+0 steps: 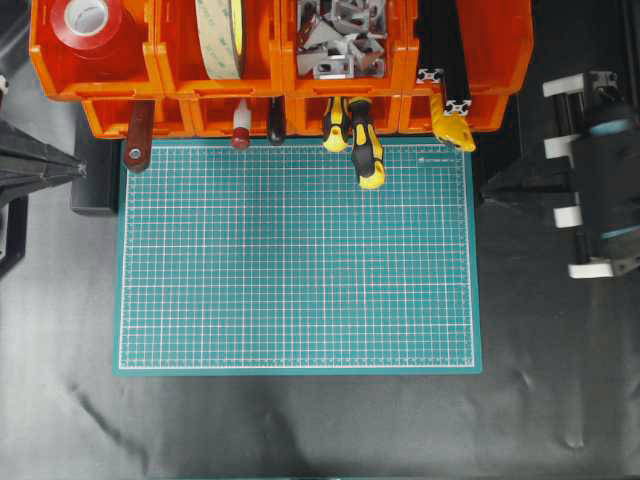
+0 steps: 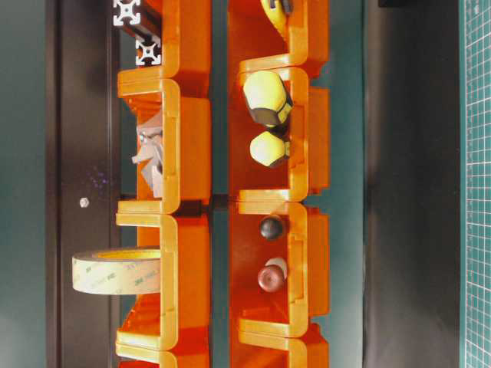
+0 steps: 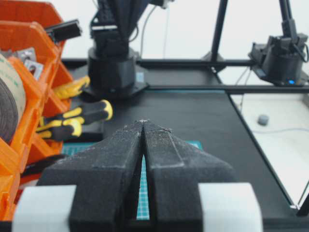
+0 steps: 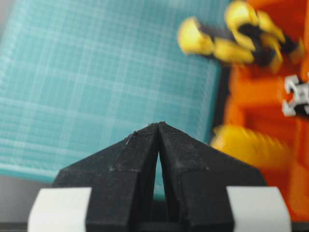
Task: Pick cutter from container rack with right arm.
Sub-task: 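Move the right gripper from rest toward the rack's right side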
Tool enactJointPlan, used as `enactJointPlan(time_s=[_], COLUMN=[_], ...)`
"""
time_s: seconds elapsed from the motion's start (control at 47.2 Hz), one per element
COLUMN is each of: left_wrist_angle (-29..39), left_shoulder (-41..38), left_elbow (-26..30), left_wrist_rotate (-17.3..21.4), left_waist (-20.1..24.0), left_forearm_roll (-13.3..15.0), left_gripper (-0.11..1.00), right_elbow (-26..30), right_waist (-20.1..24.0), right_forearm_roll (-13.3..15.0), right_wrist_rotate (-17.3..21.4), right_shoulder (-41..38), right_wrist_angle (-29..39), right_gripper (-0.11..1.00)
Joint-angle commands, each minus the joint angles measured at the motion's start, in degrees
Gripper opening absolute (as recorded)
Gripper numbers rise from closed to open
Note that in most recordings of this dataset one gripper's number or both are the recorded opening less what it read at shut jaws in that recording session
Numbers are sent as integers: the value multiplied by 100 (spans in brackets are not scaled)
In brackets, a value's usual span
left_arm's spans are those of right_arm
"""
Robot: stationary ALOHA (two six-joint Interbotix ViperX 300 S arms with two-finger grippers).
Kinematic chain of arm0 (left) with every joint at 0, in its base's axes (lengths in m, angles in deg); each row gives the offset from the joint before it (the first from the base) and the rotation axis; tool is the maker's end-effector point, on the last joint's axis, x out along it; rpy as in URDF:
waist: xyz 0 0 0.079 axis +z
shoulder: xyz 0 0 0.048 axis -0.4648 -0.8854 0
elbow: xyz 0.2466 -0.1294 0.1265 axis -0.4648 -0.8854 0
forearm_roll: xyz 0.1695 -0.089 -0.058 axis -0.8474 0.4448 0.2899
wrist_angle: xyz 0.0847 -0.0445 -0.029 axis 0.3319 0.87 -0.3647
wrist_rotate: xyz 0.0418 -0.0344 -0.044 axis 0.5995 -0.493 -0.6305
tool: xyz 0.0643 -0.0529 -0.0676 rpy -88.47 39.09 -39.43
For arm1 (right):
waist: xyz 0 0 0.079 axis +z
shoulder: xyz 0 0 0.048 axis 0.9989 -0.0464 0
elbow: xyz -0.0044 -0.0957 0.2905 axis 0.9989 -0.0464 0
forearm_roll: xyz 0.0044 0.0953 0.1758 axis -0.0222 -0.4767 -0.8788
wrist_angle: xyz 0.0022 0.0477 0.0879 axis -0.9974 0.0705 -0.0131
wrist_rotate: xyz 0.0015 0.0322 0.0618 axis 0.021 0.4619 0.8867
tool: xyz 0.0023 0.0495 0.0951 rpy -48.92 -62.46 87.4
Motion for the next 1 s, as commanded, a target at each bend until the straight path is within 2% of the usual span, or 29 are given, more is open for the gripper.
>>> enactJointPlan(time_s=[0.0, 0.085, 0.106, 0.148, 0.212, 0.276, 0.339, 0.573, 0.636, 0.721, 0.912, 0.975], left_wrist_angle=[-18, -9, -9, 9, 35, 88, 158, 281, 281, 281, 281, 281], left_shoulder=[-44, -53, -53, -53, -53, -53, -35, 0, 9, 9, 9, 9], left_elbow=[167, 158, 158, 158, 158, 158, 158, 167, 158, 149, 123, 105], left_wrist_rotate=[-26, -18, -18, -9, -9, -9, -9, -9, -9, -9, -9, -9], left_waist=[-9, -9, -9, -9, -9, -9, -9, -9, -9, -9, -9, -9], left_forearm_roll=[-18, -18, -18, -18, -18, -18, -18, -18, -18, -18, -18, -18], left_gripper=[0, 0, 0, 0, 0, 0, 0, 0, 0, 0, 0, 0], right_elbow=[272, 255, 229, 185, 79, -9, -88, -114, -132, -185, -290, -352], right_waist=[378, 888, 1099, 1310, 1600, 1784, 1907, 1925, 1890, 1837, 1652, 1573], right_forearm_roll=[1011, 1995, 2312, 2707, 3111, 3366, 3498, 3524, 3524, 3524, 3542, 3551], right_wrist_rotate=[773, 1705, 2074, 2566, 3182, 3604, 3788, 3806, 3823, 3841, 3964, 4017], right_shoulder=[-149, -290, -360, -457, -624, -791, -967, -1433, -1468, -1468, -1547, -1600], right_wrist_angle=[571, 914, 1072, 1301, 1652, 1907, 2092, 2250, 2241, 2197, 2092, 2048], right_gripper=[-1, -1, -1, -1, -1, -1, -1, 0, 3, 20, 76, 82])
